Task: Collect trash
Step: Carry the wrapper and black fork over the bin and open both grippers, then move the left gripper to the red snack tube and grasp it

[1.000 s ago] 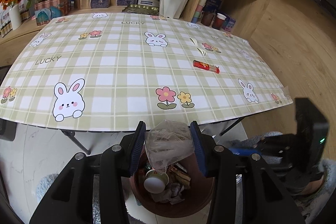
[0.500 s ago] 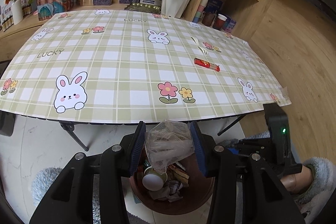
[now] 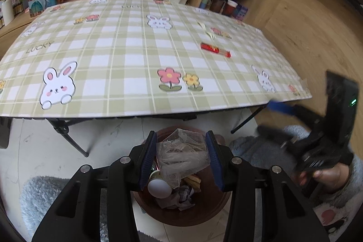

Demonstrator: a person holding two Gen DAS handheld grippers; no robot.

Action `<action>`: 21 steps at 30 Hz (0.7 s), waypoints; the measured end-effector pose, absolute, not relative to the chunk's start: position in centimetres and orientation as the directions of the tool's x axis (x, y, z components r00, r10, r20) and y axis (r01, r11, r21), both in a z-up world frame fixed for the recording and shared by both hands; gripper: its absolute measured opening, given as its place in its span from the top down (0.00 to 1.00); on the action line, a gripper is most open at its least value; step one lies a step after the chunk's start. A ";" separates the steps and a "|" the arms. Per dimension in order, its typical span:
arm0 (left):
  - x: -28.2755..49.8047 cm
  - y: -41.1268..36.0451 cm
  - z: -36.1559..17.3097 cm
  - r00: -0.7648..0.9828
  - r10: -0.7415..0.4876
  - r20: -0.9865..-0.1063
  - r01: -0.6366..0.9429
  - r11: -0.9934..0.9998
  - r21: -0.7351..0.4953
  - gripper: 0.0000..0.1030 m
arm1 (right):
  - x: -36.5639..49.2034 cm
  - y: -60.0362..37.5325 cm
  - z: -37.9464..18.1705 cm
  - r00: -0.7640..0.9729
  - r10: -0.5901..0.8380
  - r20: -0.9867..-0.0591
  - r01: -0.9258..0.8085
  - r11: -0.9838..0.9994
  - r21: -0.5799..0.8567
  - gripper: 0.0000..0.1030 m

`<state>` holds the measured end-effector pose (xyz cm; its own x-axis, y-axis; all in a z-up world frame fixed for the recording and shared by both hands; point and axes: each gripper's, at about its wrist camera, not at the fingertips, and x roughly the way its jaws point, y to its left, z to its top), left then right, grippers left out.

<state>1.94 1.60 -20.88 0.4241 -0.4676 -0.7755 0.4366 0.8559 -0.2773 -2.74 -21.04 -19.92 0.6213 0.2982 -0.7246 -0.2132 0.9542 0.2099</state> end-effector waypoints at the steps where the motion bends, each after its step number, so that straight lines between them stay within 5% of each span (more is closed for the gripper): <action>1: 1.9 1.5 -21.3 0.416 -0.464 -0.782 0.437 0.856 -0.276 0.58 | -2.9 -21.3 -19.7 0.644 0.278 -0.712 -0.208 0.960 0.186 0.06; 6: 1.6 0.6 -22.8 0.396 -0.449 -0.801 0.448 0.856 -0.257 0.58 | -3.5 -23.4 -19.2 0.729 0.162 -0.665 -0.145 0.986 0.081 0.06; 17: 1.6 -1.4 -25.9 0.327 -0.396 -0.858 0.484 0.850 -0.208 0.58 | -3.5 -25.9 -20.9 0.739 0.125 -0.662 -0.043 0.989 0.138 0.06; 21: 1.3 -1.8 -25.8 0.333 -0.389 -0.859 0.501 0.845 -0.188 0.51 | -3.4 -25.5 -21.2 0.729 0.124 -0.673 -0.052 0.991 0.127 0.06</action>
<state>1.34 -1.81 -25.84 0.3330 -0.3891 -0.8589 0.5012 0.8446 -0.1884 -3.42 -25.52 -21.19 0.7294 0.1243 -0.6727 -0.0515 0.9905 0.1272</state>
